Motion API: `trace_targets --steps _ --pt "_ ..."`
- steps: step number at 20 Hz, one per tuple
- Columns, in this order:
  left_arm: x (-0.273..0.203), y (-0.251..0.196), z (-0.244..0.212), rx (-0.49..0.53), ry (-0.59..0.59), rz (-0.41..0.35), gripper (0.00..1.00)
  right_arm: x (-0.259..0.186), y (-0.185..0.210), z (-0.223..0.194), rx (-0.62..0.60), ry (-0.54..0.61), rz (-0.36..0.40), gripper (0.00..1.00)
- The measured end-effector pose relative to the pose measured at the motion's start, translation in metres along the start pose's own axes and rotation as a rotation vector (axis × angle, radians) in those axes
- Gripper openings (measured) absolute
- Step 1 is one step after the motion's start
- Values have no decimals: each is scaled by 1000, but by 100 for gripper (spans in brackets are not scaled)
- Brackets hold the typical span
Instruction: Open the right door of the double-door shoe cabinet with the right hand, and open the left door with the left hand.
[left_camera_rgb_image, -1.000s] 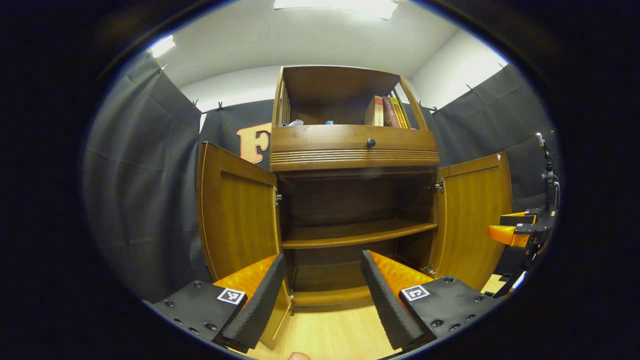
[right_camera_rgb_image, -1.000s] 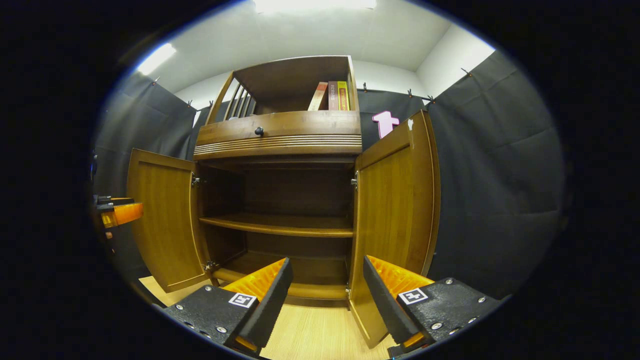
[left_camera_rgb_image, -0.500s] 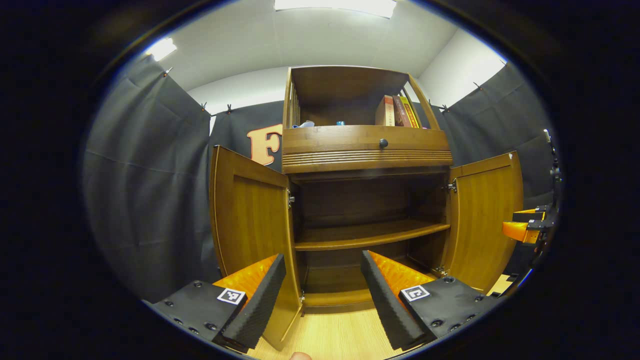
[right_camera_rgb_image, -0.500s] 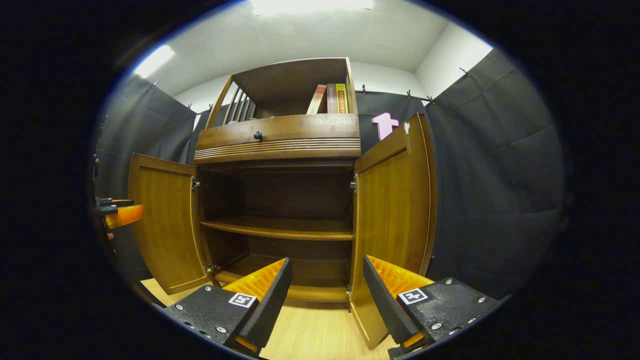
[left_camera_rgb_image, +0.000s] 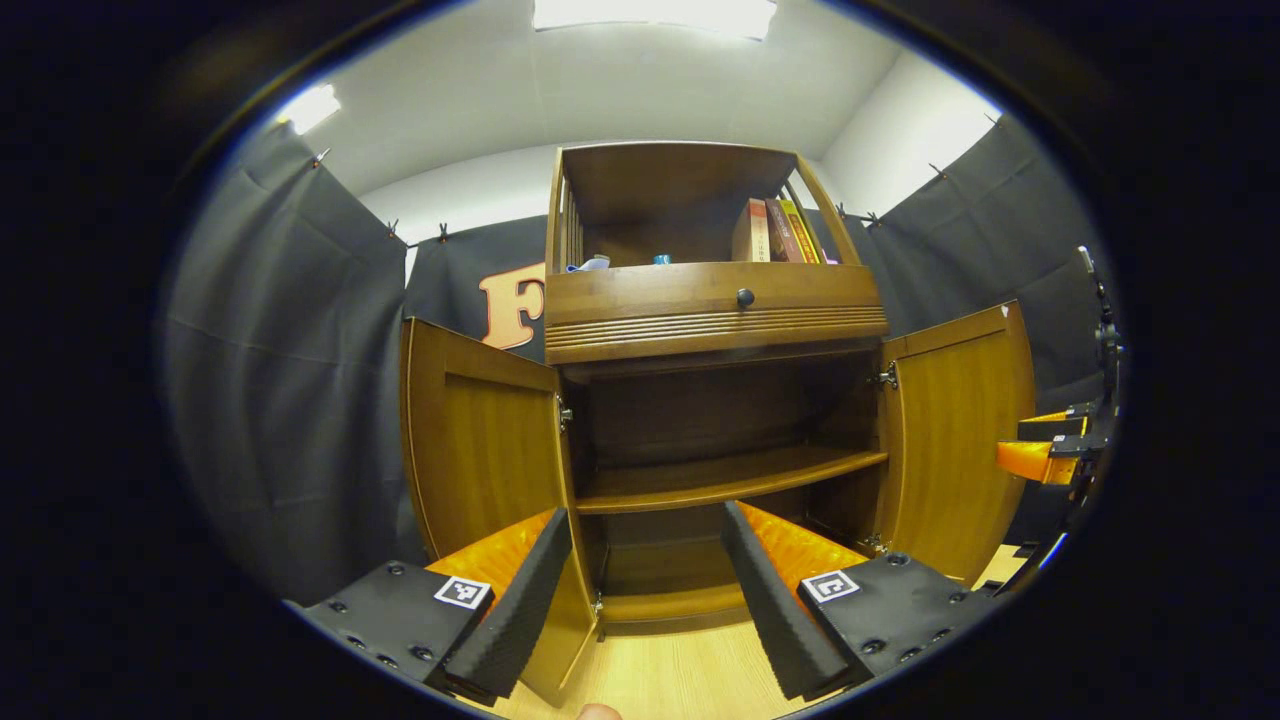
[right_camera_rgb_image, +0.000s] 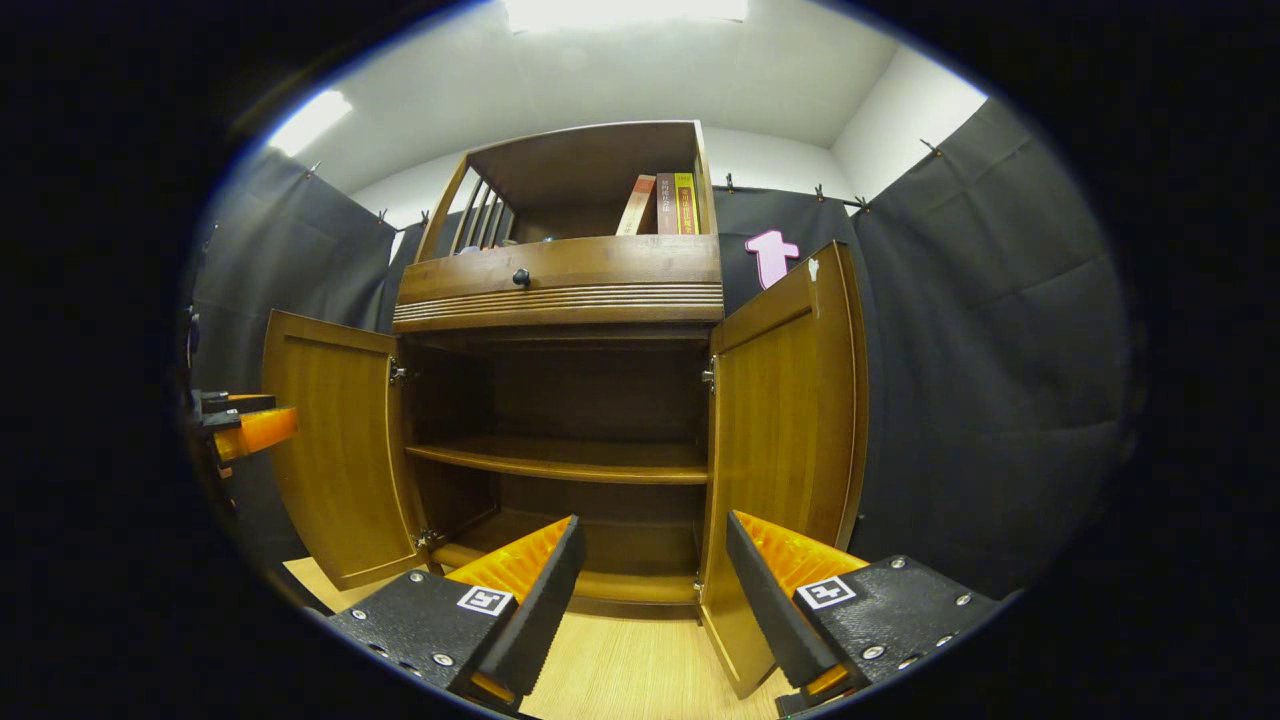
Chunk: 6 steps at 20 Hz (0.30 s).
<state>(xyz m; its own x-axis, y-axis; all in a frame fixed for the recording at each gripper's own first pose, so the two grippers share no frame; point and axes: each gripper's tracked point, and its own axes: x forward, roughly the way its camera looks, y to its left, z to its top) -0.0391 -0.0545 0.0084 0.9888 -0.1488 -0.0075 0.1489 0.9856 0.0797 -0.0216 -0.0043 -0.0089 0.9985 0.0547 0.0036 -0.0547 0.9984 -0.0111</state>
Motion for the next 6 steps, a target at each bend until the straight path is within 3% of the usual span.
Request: trace_targets --steps 6 --pt "-17 4 -3 -20 12 7 100 -11 4 4 -17 -11 8 99"
